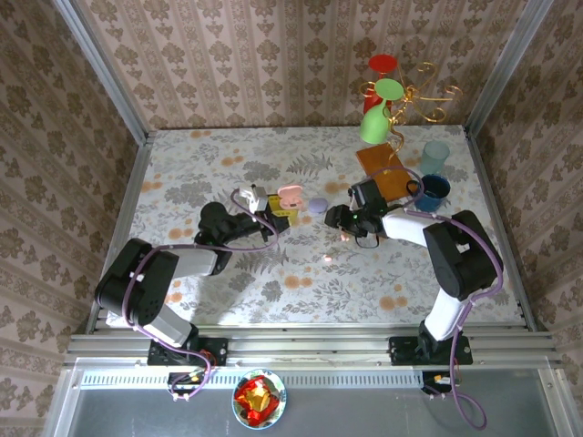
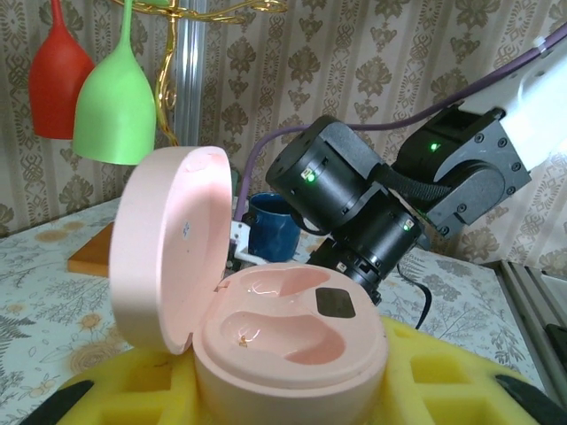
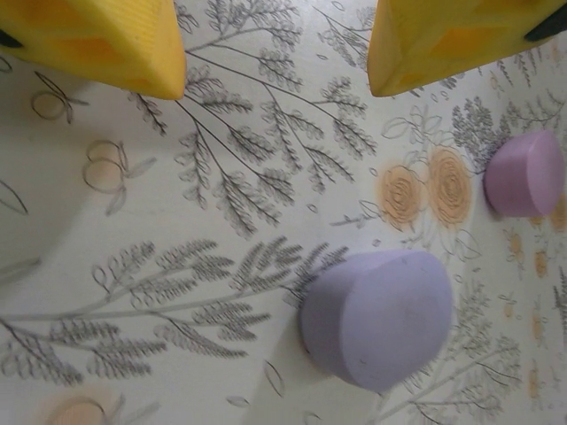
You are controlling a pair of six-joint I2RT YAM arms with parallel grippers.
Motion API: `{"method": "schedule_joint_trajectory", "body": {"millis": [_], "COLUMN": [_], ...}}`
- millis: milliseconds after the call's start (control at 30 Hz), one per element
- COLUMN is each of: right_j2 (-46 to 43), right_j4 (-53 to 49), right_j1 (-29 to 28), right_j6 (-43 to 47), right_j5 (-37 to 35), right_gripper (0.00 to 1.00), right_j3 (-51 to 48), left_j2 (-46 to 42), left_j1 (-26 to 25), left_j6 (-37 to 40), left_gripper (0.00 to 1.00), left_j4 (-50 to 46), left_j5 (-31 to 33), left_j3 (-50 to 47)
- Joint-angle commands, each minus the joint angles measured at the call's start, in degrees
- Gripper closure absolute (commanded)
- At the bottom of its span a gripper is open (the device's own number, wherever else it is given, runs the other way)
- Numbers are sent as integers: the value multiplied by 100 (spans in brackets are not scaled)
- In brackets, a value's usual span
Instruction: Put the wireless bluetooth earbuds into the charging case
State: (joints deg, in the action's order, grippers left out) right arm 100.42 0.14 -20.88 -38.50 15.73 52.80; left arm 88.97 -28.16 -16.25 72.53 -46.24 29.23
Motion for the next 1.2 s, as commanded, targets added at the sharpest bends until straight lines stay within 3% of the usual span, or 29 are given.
{"method": "schedule_joint_trajectory", "body": {"millis": [0,100,233,367,567,833,1167], "right_j2": [-224,-538,-654,-521,52,1150,1684], "right_j4": [-563,-1233,-2496,-3554,-4311,-4725,-4571], "right_j1": [-51,-259,-798,-1372,-2040,-2415,-2423], "right_j6": [470,1012,1782,1877,1956,1951,1990], "right_j5": [-290,-963,-2535,-3959,-5264,-5739,-5807], "right_gripper": [42,41,39,39,37,39,56], "right_j3": [306,484,936,1305,1771,2383,2467], "left_j2": [-139,-184,-314,-357,-529,-604,-587], "left_j1": [136,376,687,1065,1330,1401,1401], "left_j6": [147,183,228,125,174,227,142], "left_gripper": [79,79,79,79,79,80,80], "left_j4": [191,200,195,195,192,183,180], "left_j5": [87,184,378,396,406,336,205], "left_j3": [-108,-201,-376,-477,-638,-713,-693]}}
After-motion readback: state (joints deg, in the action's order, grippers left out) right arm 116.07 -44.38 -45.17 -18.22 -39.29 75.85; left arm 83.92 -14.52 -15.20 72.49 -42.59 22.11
